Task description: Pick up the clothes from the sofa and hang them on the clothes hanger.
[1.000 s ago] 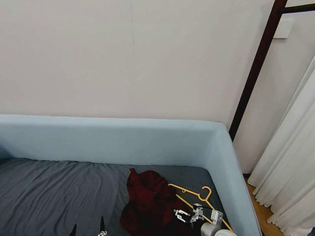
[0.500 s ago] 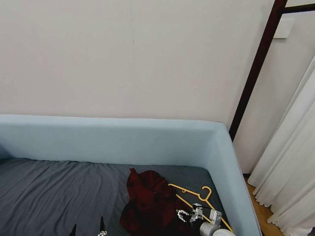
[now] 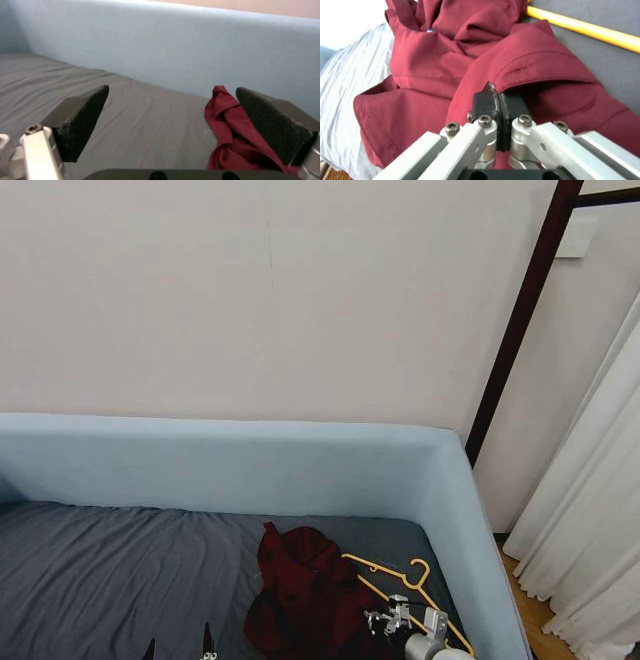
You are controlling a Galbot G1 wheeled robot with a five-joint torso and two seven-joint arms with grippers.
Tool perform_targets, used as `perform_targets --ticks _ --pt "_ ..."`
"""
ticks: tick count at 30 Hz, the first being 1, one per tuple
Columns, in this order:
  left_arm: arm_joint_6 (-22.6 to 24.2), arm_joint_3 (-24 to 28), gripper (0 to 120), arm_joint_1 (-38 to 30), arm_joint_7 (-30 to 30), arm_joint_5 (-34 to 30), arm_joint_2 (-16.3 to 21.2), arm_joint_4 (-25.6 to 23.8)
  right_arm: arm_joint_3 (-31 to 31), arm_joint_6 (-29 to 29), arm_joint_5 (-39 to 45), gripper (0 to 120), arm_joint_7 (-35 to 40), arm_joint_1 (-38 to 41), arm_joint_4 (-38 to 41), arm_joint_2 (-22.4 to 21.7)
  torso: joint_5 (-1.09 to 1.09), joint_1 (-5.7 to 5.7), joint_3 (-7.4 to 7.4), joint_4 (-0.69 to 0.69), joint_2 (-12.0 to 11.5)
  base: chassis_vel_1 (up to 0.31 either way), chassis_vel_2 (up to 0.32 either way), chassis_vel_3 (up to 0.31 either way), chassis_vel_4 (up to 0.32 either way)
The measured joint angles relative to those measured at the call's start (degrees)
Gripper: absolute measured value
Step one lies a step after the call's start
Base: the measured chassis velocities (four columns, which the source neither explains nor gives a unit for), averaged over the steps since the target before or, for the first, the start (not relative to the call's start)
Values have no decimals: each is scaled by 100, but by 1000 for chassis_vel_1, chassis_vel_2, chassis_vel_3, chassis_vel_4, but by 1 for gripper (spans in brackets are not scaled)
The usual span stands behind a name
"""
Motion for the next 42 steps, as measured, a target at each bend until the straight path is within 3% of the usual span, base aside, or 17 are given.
perform_targets --ticks 6,11,15,16,18,20,22,24,25,29,31,32,33,35,36,39,42 --pt "23 5 100 -93 -3 -31 170 104 -71 264 -566 0 -147 6 246 -282 1 -1 0 0 0 0 0 0 0" --pt "81 87 100 -278 101 -209 666 308 -69 466 -977 0 -256 -34 760 -740 0 0 0 0 0 0 0 0 0" --pt "23 189 100 -608 534 -869 1371 606 -30 809 -1355 0 -267 -143 1110 -1111 -1 -1 0 0 0 0 0 0 0" --pt "23 189 100 -608 534 -869 1371 606 -30 809 -1355 0 -267 -143 1110 -1111 -1 -1 0 0 0 0 0 0 0" --pt "21 245 100 -861 764 -1393 1840 668 111 1045 -1577 0 -346 -301 1320 -1315 -1 -1 0 -1 0 0 0 0 0" --pt "192 349 100 -1241 979 -2056 2398 766 239 1311 -1847 0 -512 -457 1455 -1500 -2 -1 0 -1 0 0 0 0 0" --pt "240 383 100 -1346 1012 -2199 2525 819 262 1369 -1913 0 -552 -484 1473 -1537 -1 -1 0 -2 0 0 0 0 0" --pt "455 604 100 -2008 1277 -2805 3130 1180 314 1561 -2071 0 -683 -551 1558 -1679 -2 0 0 -4 0 0 0 0 0" --pt "455 604 100 -2008 1277 -2805 3130 1180 314 1561 -2071 0 -683 -551 1558 -1679 -2 0 0 -4 0 0 0 0 0" --pt "281 1808 100 -3364 2011 -3376 3954 2201 248 1700 -2210 0 -865 -530 1737 -1867 -3 0 1 4 -1 0 0 0 0" --pt "88 2521 100 -4144 2305 -3480 4132 2768 220 1771 -2278 0 -948 -532 1789 -1912 -5 0 1 1 -1 0 0 0 0" --pt "88 2521 100 -4144 2305 -3480 4132 2768 220 1771 -2278 0 -948 -532 1789 -1912 -5 0 1 1 -1 0 0 0 0" --pt "-104 2967 100 -4778 2631 -3512 4181 3238 148 1842 -2337 0 -1014 -485 1804 -1930 -4 0 1 -1 -1 0 0 0 0" --pt "-441 3714 100 -5728 3196 -3529 4123 4040 96 1975 -2458 0 -1141 -461 1868 -1951 7 1 0 -1 -1 0 0 0 0" --pt "-441 3714 100 -5728 3196 -3529 4123 4040 96 1975 -2458 0 -1141 -461 1868 -1951 7 1 0 -1 -1 0 0 0 0" --pt "-804 4930 100 -7128 4081 -3514 3734 5400 155 2186 -2658 0 -1292 -560 1955 -1991 -6 1 1 -3 -2 0 0 0 0" --pt "-947 5215 100 -7711 4770 -3497 3411 6175 221 2307 -2803 0 -1342 -611 1995 -1998 7 1 1 -2 -2 0 0 0 0"
